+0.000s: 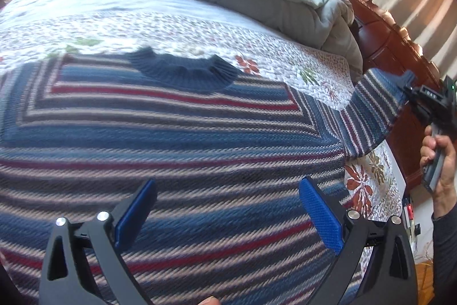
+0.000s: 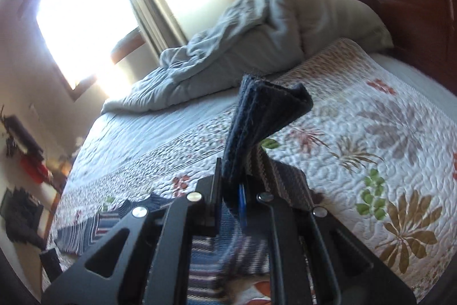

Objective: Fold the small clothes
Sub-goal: 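Carry the sleeve across the sweater body and open the right tool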

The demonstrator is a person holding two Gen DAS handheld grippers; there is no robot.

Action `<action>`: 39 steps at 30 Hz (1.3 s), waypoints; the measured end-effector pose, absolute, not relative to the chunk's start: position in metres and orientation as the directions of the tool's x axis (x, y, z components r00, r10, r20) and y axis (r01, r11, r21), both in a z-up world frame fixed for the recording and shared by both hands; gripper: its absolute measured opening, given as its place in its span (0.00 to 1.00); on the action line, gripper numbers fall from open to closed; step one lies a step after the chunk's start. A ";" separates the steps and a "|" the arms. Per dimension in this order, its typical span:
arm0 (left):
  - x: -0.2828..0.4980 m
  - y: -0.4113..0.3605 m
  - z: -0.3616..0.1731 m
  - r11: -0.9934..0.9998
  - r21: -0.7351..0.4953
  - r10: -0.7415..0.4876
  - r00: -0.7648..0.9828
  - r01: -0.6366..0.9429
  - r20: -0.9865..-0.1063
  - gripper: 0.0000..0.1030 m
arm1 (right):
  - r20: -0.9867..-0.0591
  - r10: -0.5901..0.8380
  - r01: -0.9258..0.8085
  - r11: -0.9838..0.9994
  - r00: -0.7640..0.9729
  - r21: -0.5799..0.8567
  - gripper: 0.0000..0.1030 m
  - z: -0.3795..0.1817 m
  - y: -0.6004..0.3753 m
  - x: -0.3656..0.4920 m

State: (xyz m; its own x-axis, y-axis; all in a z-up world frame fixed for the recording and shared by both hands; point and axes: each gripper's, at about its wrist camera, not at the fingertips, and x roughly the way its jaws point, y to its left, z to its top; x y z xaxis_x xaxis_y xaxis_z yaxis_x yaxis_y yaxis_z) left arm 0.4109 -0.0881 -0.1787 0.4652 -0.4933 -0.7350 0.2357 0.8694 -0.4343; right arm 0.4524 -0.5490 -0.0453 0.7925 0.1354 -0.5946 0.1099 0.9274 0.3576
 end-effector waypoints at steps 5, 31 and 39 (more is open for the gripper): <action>0.392 -0.056 -0.171 0.898 -0.375 -0.440 0.533 0.233 -0.723 0.96 | -0.609 0.151 0.036 0.959 0.779 0.283 0.08 -0.029 -0.485 0.466; 0.389 0.053 -0.188 0.810 -0.575 -0.521 0.591 0.115 -0.616 0.96 | -0.816 -0.075 -0.369 0.866 0.574 -0.339 0.18 -0.206 -0.121 0.485; 0.392 0.068 -0.202 0.731 -0.678 -0.588 0.573 0.074 -0.571 0.96 | -0.772 0.301 -0.244 0.950 0.560 0.193 0.60 -0.168 -0.175 0.435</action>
State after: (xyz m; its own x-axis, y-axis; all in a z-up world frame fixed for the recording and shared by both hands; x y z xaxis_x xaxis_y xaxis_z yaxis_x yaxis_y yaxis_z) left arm 0.3923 0.0678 -0.2015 0.5735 -0.5875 -0.5709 0.0737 0.7311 -0.6783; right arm 0.4354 -0.1752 -0.1678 0.5598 0.3005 -0.7722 -0.2443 0.9503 0.1928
